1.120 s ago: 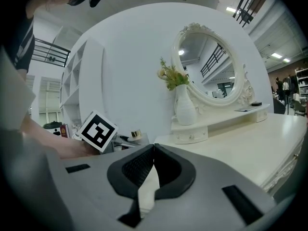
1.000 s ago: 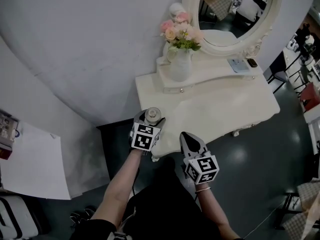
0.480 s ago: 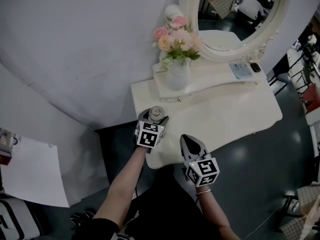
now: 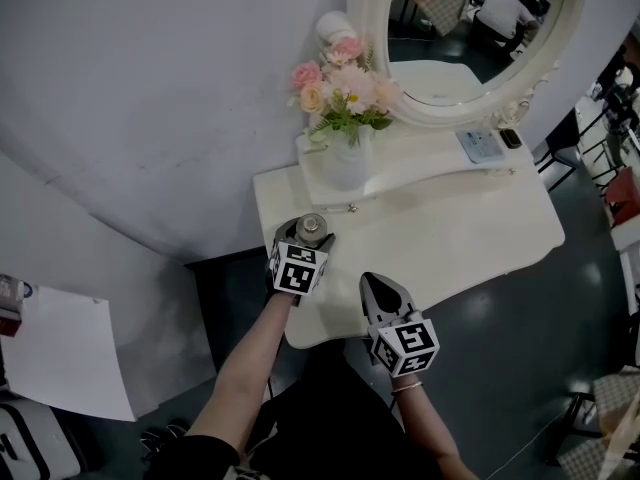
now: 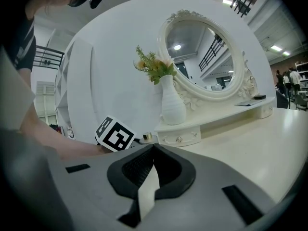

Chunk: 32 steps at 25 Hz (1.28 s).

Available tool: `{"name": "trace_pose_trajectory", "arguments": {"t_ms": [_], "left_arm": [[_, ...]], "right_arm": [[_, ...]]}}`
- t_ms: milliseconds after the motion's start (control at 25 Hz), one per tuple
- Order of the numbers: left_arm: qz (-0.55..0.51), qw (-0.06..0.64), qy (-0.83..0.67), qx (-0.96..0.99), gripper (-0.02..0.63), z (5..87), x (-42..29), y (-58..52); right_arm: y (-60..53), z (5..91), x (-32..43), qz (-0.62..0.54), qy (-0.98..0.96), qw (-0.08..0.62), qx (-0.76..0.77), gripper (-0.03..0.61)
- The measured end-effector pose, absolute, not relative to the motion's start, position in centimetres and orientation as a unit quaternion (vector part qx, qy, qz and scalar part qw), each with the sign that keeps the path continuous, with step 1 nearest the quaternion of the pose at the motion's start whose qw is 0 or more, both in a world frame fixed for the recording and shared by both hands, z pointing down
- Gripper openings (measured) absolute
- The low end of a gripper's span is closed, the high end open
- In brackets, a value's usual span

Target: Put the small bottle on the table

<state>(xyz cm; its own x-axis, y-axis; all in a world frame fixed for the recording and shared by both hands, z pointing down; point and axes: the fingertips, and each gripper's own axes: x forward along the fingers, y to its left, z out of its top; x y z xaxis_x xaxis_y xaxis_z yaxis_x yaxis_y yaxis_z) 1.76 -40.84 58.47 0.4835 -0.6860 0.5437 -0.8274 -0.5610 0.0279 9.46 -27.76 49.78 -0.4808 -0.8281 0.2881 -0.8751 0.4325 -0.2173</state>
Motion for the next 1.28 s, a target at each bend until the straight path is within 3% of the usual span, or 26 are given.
{"name": "trace_pose_trajectory", "arguments": {"t_ms": [880,1280], "left_arm": [[0.258,0.118,-0.450,0.847,0.337,58.8,2.6,-42.2],[0.234,0.140,-0.460,0.845,0.360,58.3,1.3,-40.8]], "right_arm": [[-27.6,50.4,10.7,0.178,-0.844,0.069,0.502,0.005],[-26.9,50.0,10.6,0.177,-0.843,0.062,0.504,0.005]]}}
